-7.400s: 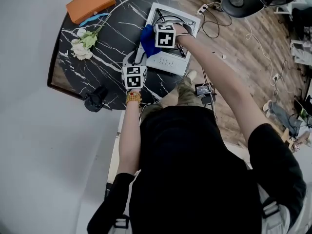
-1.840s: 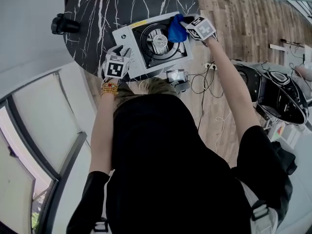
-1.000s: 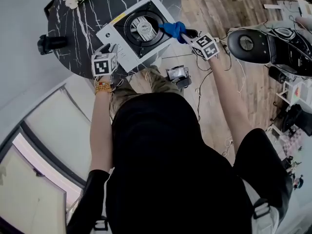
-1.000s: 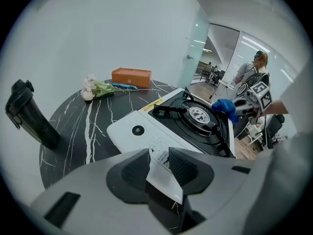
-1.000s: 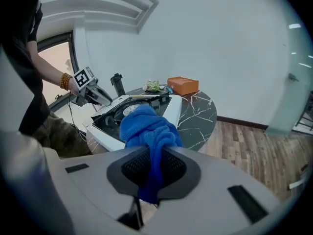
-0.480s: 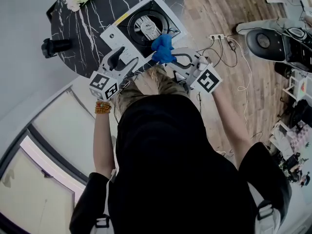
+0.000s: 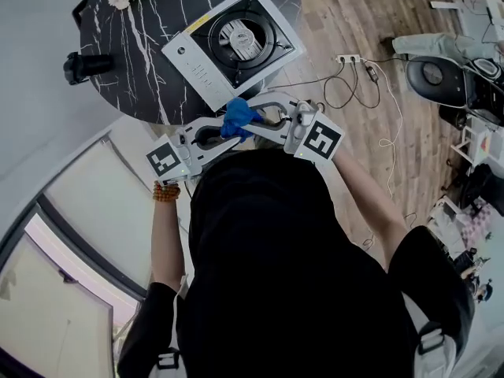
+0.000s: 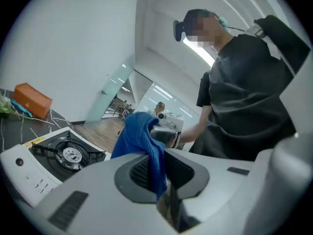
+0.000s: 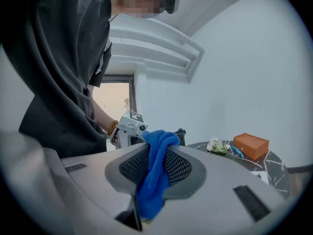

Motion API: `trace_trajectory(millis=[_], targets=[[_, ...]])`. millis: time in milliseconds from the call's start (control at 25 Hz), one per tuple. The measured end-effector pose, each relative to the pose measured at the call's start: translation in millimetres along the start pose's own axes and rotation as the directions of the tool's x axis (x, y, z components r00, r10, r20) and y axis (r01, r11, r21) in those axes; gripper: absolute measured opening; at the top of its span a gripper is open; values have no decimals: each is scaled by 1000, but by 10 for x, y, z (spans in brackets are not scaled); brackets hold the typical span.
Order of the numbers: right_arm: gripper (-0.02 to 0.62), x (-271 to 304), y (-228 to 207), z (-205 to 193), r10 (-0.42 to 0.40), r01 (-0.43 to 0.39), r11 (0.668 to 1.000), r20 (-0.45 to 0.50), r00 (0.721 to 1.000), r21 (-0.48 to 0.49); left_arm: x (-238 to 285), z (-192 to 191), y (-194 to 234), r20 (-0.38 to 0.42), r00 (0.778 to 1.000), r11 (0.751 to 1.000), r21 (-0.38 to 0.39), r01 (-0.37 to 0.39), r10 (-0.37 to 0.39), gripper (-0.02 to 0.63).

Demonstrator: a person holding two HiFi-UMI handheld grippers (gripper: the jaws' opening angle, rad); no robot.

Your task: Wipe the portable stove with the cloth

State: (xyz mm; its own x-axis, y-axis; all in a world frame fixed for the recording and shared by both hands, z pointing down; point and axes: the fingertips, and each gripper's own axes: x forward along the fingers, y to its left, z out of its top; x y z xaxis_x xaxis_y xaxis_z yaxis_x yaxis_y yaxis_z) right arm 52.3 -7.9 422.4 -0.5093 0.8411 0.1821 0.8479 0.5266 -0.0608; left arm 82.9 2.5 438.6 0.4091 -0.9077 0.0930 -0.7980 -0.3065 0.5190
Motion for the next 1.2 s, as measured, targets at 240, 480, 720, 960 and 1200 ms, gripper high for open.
trace_trajectory(millis=[240,480,720,960,1200], targets=[[233,30,107,-129,20,-14,991,-48,999,133,-350,507,-201,265,960,993,-54,107,-89,35],[204,657,267,77,-83,79,984,19,996,157,-660,531,-7,247,956,981,-67,181,-160,37],[74,1108,27,-269,-374,370,895,-30,927,248,-869,300,532,133,978,973,-148,179,-160,37],[37,369,-255,-1038,-642,672,686,-203,739,278,-883,-164,1236,-96,987,987,-84,-138,129,244],[37,-1129,-1172,-1847,-771,897,434,-481,417,83,-1072,-726,2071,-346,848,904,-2,-428,401,250]])
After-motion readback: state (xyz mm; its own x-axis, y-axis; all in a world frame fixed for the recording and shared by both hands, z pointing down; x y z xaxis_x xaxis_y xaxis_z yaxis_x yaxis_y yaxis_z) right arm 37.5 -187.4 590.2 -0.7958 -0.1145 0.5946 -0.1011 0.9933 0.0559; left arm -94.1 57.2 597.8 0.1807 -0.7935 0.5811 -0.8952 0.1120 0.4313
